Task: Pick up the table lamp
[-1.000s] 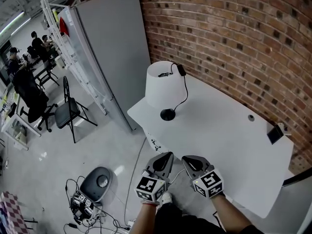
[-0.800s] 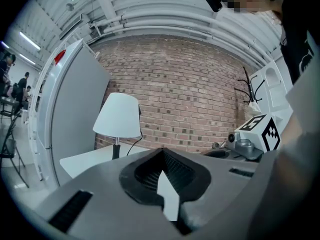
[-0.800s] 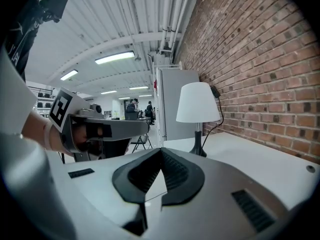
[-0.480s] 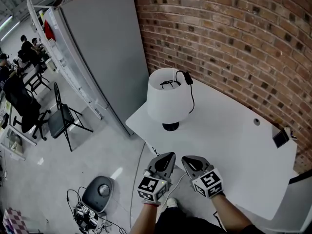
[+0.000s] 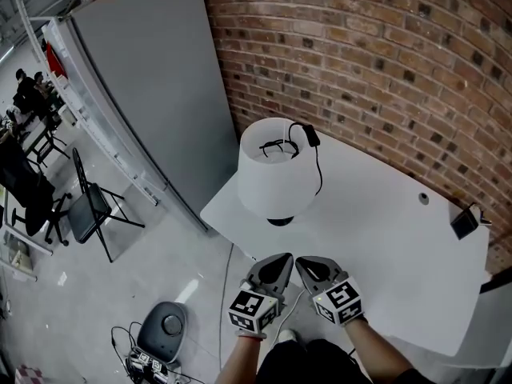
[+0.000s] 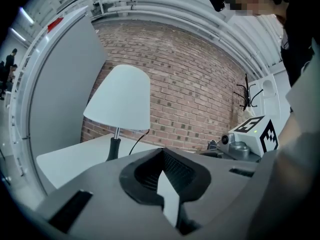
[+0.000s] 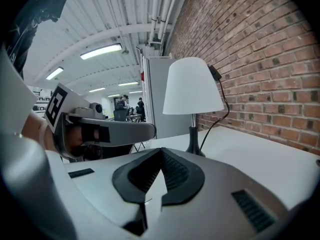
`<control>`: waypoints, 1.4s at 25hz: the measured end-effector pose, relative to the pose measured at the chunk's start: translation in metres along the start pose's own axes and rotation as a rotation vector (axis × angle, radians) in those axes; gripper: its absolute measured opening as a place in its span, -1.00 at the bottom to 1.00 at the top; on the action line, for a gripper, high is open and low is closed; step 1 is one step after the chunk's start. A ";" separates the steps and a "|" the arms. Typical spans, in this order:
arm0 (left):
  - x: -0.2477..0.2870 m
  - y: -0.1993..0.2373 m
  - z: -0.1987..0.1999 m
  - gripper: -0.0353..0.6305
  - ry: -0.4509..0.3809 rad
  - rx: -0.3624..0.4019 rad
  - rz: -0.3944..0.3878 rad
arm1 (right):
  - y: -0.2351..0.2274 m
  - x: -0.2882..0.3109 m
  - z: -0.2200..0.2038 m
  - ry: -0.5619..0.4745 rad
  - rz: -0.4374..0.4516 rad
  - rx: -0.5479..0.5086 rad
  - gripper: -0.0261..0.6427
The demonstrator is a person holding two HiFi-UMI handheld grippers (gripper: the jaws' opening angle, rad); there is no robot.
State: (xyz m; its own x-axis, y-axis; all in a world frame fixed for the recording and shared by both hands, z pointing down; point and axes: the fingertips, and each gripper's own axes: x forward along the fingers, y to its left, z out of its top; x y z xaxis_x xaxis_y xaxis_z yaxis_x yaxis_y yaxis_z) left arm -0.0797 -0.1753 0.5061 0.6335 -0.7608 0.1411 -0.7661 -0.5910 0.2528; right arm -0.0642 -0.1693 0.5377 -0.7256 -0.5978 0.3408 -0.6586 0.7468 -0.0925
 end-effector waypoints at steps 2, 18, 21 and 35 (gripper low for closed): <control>0.006 0.006 -0.002 -0.88 -0.008 -0.042 -0.007 | -0.005 0.005 -0.001 0.005 -0.007 -0.001 -0.92; 0.055 0.053 0.007 -0.88 -0.267 -0.313 -0.201 | -0.055 0.064 -0.027 0.008 -0.019 -0.036 -0.92; 0.063 0.053 0.013 -0.83 -0.302 -0.292 -0.254 | -0.064 0.070 -0.034 0.012 -0.026 -0.029 -0.92; 0.067 0.054 0.039 -0.73 -0.411 -0.244 -0.375 | -0.073 0.090 -0.039 0.011 0.002 -0.032 -0.92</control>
State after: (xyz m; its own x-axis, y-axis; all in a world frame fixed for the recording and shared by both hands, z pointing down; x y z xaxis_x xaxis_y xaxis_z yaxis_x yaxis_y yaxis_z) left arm -0.0828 -0.2690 0.4923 0.7241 -0.5828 -0.3688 -0.4210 -0.7971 0.4329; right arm -0.0739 -0.2659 0.6116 -0.7244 -0.5931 0.3513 -0.6503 0.7570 -0.0630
